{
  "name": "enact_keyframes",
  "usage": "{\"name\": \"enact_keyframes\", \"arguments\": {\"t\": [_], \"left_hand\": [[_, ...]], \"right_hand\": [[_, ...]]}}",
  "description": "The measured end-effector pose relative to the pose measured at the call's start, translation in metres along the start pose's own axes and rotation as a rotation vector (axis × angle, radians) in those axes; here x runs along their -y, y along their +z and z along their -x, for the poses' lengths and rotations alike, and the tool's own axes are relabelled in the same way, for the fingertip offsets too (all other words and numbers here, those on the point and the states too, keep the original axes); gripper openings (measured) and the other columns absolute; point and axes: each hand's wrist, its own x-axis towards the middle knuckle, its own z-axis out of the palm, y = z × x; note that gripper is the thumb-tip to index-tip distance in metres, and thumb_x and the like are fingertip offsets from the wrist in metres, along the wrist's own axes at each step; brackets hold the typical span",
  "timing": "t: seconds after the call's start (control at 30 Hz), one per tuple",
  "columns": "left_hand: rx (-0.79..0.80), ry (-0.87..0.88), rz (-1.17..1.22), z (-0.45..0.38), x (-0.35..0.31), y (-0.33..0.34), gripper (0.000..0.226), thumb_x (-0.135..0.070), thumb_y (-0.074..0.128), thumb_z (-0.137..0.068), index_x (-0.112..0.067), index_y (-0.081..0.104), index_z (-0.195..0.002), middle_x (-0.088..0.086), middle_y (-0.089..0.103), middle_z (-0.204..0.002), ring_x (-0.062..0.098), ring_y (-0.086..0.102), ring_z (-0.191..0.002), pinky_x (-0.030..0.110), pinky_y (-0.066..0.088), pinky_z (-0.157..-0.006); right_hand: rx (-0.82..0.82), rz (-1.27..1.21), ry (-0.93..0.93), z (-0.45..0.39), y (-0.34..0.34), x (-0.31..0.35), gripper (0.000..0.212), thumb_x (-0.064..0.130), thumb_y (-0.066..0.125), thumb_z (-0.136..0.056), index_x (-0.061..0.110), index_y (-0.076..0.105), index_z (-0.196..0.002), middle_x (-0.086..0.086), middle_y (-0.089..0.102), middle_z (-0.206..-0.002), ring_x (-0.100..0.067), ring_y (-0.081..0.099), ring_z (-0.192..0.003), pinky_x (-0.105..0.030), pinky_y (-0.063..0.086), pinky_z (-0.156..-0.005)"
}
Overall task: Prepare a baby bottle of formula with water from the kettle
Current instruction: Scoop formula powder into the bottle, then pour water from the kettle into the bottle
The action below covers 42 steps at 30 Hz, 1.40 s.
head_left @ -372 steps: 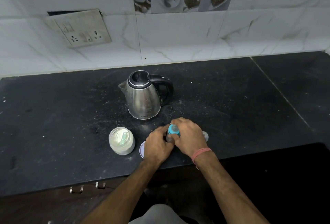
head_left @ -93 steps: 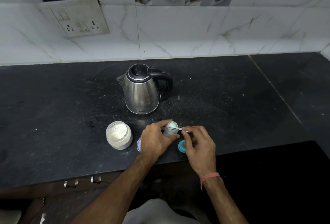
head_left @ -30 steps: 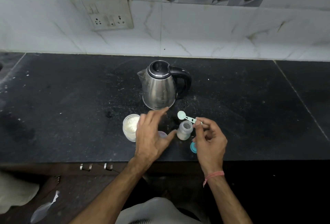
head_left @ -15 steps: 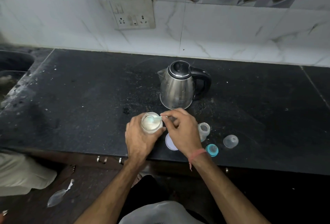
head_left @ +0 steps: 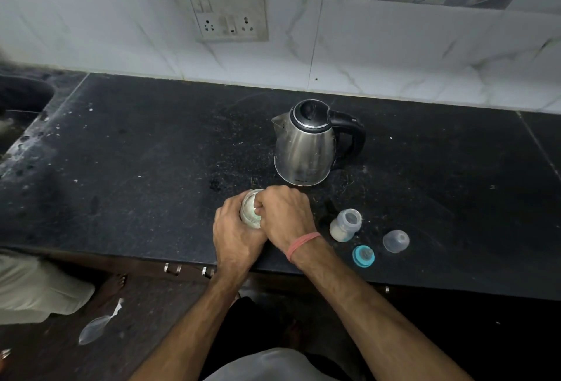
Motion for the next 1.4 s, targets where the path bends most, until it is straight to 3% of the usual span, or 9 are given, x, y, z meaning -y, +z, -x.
{"name": "enact_keyframes", "arguments": {"t": [0.33,0.5,0.7,0.77,0.87,1.07,1.17,1.3,1.4], "left_hand": [[0.009,0.013,-0.028,-0.003,0.008,0.003,0.071,-0.048,0.099,-0.07,-0.045,0.07,-0.135,-0.027,0.068,-0.129,0.007,0.06,-0.122,0.041,0.054,-0.099],[0.017,0.01,-0.035,-0.003,0.009,0.003,0.071,-0.047,0.097,-0.072,-0.044,0.068,-0.138,-0.024,0.067,-0.133,0.01,0.06,-0.126,0.051,0.057,-0.104],[-0.027,0.047,-0.156,0.005,-0.008,0.01,0.107,-0.057,0.087,-0.08,-0.025,0.037,-0.17,-0.002,0.055,-0.159,0.028,0.043,-0.15,0.06,0.033,-0.125],[-0.075,0.136,-0.207,0.012,-0.019,0.014,0.112,-0.059,0.091,-0.077,-0.024,0.037,-0.169,-0.002,0.05,-0.163,0.028,0.039,-0.151,0.059,0.031,-0.121],[-0.067,0.281,-0.231,0.025,-0.034,0.025,0.103,-0.054,0.095,-0.078,-0.026,0.046,-0.164,-0.005,0.048,-0.163,0.026,0.041,-0.145,0.053,0.033,-0.114],[0.161,0.43,-0.118,0.043,-0.068,0.055,0.066,-0.047,0.084,-0.087,-0.035,0.059,-0.147,-0.02,0.052,-0.142,0.01,0.052,-0.132,0.047,0.04,-0.107],[0.32,0.371,-0.153,0.041,-0.078,0.08,0.071,-0.056,0.086,-0.083,-0.038,0.057,-0.146,-0.023,0.054,-0.138,0.008,0.055,-0.125,0.047,0.048,-0.107],[0.508,0.292,-0.246,0.027,-0.079,0.108,0.096,-0.056,0.098,-0.072,-0.036,0.053,-0.155,-0.012,0.056,-0.151,0.017,0.057,-0.138,0.051,0.051,-0.114],[0.516,0.289,-0.306,0.02,-0.077,0.12,0.085,-0.051,0.101,-0.071,-0.039,0.062,-0.145,-0.012,0.065,-0.141,0.016,0.063,-0.129,0.05,0.055,-0.109]], "right_hand": [[0.042,-0.003,0.056,-0.017,0.005,-0.008,0.014,0.019,0.082,-0.093,0.023,0.081,-0.107,-0.005,0.079,-0.104,-0.03,0.075,-0.101,-0.045,0.062,-0.091],[0.017,-0.065,0.024,-0.004,0.002,-0.012,0.024,0.023,0.072,-0.101,0.028,0.079,-0.124,-0.004,0.079,-0.12,-0.033,0.073,-0.11,-0.047,0.058,-0.096],[-0.149,-0.35,0.027,0.022,-0.005,-0.029,0.037,0.031,0.072,-0.099,0.036,0.069,-0.136,0.012,0.073,-0.122,-0.018,0.069,-0.113,-0.042,0.056,-0.095],[-0.214,-0.448,0.088,0.028,-0.008,-0.043,0.035,0.034,0.074,-0.098,0.039,0.07,-0.132,0.016,0.074,-0.116,-0.012,0.07,-0.106,-0.04,0.058,-0.093],[-0.32,-0.543,0.184,0.038,-0.018,-0.072,0.029,0.032,0.077,-0.097,0.039,0.073,-0.125,0.019,0.075,-0.108,-0.002,0.066,-0.075,-0.037,0.062,-0.083],[-0.506,-0.638,0.38,0.062,-0.041,-0.139,0.023,0.021,0.078,-0.098,0.033,0.076,-0.117,0.016,0.077,-0.091,-0.009,0.064,-0.052,-0.038,0.062,-0.066],[-0.531,-0.67,0.466,0.071,-0.045,-0.162,0.02,0.02,0.078,-0.098,0.031,0.076,-0.114,0.014,0.078,-0.092,-0.01,0.065,-0.054,-0.041,0.064,-0.071],[-0.501,-0.728,0.525,0.073,-0.041,-0.176,0.019,0.02,0.078,-0.099,0.033,0.076,-0.113,0.015,0.079,-0.093,-0.015,0.072,-0.06,-0.043,0.066,-0.078],[-0.473,-0.737,0.543,0.07,-0.035,-0.179,0.019,0.019,0.078,-0.099,0.033,0.076,-0.112,0.015,0.079,-0.093,-0.015,0.072,-0.062,-0.044,0.066,-0.08]]}}
